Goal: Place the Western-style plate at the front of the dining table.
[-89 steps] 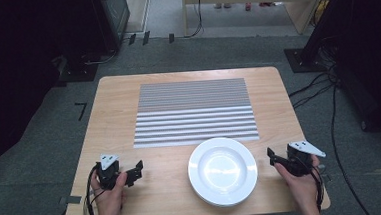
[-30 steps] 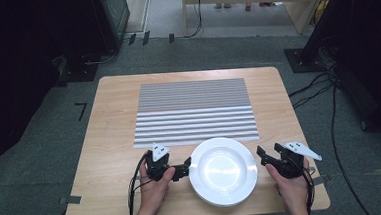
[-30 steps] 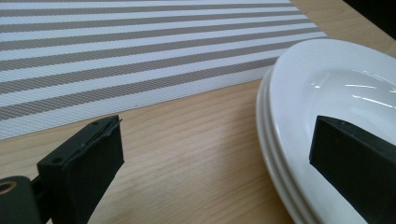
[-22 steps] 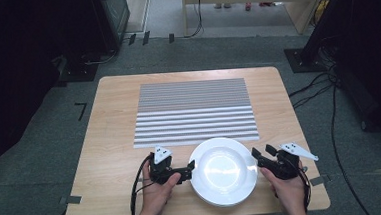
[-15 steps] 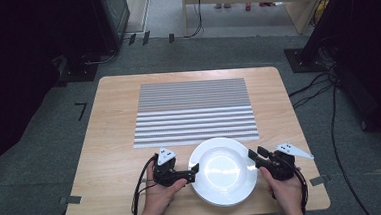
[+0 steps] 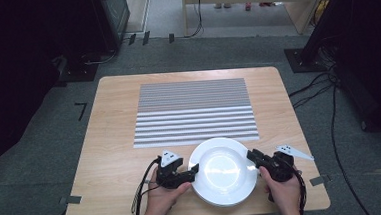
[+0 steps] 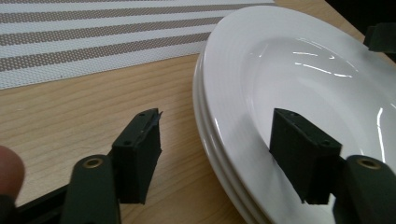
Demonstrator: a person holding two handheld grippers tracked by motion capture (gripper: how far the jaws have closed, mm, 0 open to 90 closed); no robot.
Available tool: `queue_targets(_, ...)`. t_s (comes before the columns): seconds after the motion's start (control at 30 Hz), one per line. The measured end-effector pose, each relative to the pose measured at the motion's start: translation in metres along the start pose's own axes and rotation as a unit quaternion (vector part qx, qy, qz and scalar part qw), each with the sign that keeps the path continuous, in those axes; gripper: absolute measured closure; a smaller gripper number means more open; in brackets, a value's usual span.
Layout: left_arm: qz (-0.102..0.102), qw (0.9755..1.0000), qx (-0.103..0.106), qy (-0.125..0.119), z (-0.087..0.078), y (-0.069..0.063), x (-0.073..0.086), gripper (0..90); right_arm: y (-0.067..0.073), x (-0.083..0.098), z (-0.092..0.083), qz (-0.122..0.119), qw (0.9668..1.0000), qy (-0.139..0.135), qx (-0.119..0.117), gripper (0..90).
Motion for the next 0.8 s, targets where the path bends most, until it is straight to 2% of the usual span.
queue_targets(0.1, 0.003, 1.0000, 0.009, -0.002, -0.001, -0.002, 0.000, 43.8, -0.002, 0.000, -0.002, 0.007, 0.9999, -0.006, 0.012, 76.2)
queue_targets(0.2, 0.007, 0.9998, 0.019, -0.004, -0.002, -0.004, 0.001, 50.1, -0.004, 0.000, -0.003, 0.039, 0.9992, -0.007, -0.008, 79.5)
queue_targets(0.23, 0.012, 0.9997, 0.022, -0.005, -0.002, -0.004, 0.002, 53.6, -0.005, 0.000, -0.003, 0.041, 0.9991, -0.006, -0.007, 80.7)
queue_targets(0.33, 0.016, 0.9997, 0.020, -0.007, -0.003, -0.005, 0.002, 54.6, -0.006, 0.000, -0.003, 0.053, 0.9986, 0.000, -0.007, 81.6)
queue_targets(0.47, 0.006, 0.9996, 0.027, -0.009, -0.004, -0.002, 0.002, 56.3, -0.007, 0.002, -0.002, 0.059, 0.9982, 0.007, -0.008, 82.8)
queue_targets(0.63, 0.004, 0.9997, 0.023, -0.008, -0.006, -0.003, 0.001, 58.4, -0.009, 0.001, -0.003, 0.081, 0.9966, 0.009, -0.014, 84.1)
queue_targets(0.8, -0.007, 0.9997, 0.022, 0.000, -0.007, -0.005, 0.003, 57.0, -0.010, 0.001, -0.005, 0.099, 0.9948, 0.014, -0.019, 84.9)
Point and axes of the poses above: each handheld gripper's, and its own axes: z roughly forward along the jaws, x roughly out of its underside, y roughly to its left, the point moved 3 cm from there along z, roughly forward along the jaws, and after that the axes turned 8 degrees about -x, right-handed, at the moved point
